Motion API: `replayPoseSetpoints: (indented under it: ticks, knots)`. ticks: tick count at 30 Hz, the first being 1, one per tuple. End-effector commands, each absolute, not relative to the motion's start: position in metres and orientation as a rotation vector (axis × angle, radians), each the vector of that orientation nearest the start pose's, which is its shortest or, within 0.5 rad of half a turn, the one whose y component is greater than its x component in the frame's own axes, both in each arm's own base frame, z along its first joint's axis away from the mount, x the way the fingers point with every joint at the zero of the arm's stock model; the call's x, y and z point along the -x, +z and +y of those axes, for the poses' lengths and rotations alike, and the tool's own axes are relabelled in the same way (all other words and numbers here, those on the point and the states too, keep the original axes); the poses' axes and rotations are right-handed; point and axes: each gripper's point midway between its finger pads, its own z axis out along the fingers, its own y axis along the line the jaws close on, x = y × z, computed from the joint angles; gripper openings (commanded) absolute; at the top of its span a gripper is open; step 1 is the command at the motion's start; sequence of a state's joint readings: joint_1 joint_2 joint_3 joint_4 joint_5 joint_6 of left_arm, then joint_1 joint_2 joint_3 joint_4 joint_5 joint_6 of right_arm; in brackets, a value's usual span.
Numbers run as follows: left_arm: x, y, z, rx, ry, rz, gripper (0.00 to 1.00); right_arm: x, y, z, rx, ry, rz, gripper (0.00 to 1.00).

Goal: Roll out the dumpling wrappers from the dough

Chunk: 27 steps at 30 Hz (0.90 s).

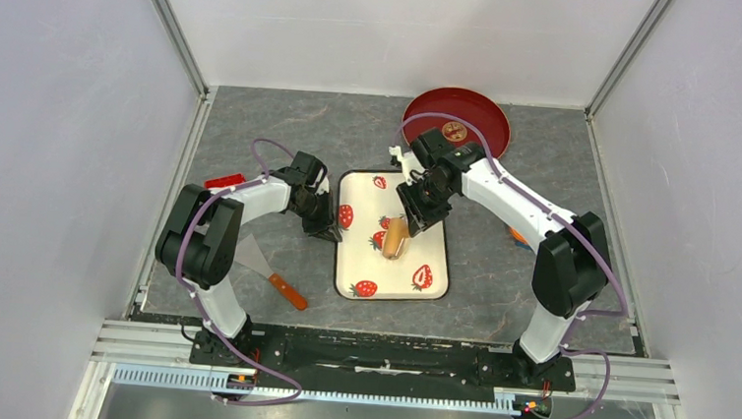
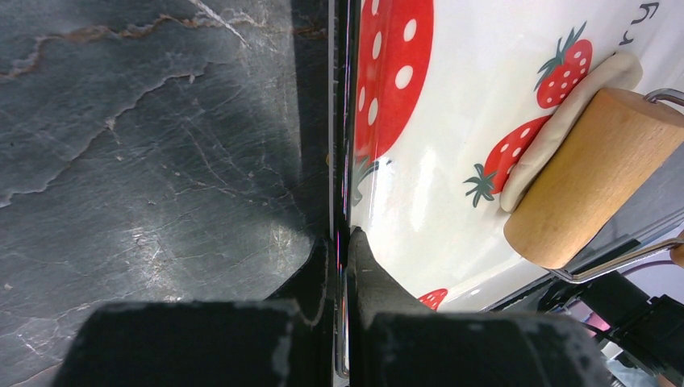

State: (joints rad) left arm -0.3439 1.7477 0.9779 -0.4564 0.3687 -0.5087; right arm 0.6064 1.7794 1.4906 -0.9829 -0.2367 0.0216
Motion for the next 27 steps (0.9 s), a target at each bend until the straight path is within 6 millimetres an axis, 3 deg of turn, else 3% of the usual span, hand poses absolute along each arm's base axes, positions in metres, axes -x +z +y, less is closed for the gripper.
replayPoseSetpoints:
  ticks: [1, 8, 27]
  knots:
    - [-0.273, -0.009, -0.182, 0.077, -0.577, 2.951, 0.02, -0.274, 0.095, 0.229, 0.903, 0.344, 2.775, 0.00]
    - [-0.272, -0.010, -0.181, 0.075, -0.572, 2.954, 0.02, -0.269, 0.072, 0.209, 0.899, 0.185, 2.868, 0.00]
    - [-0.271, -0.010, -0.181, 0.074, -0.566, 2.957, 0.02, -0.261, 0.041, 0.211, 0.921, 0.191, 2.942, 0.00]
